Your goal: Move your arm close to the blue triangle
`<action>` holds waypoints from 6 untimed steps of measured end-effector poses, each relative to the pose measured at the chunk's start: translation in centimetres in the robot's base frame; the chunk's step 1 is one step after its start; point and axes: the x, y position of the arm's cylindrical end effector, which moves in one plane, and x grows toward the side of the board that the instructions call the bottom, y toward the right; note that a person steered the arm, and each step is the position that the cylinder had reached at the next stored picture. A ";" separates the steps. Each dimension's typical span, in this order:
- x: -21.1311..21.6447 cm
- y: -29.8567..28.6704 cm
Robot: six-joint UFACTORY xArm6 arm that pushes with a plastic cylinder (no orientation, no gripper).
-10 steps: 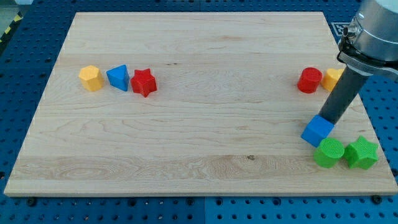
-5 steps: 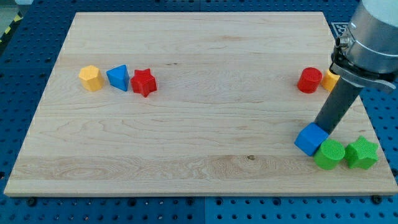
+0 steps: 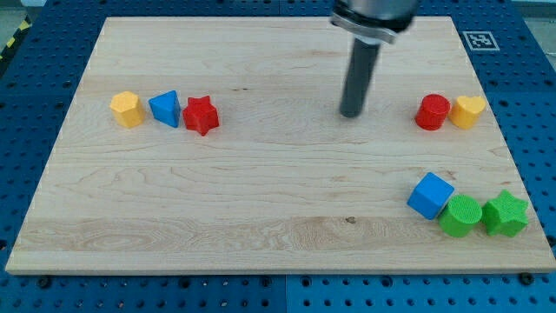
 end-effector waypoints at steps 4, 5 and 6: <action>-5.6 -26.1; -5.6 -26.4; -4.4 -26.4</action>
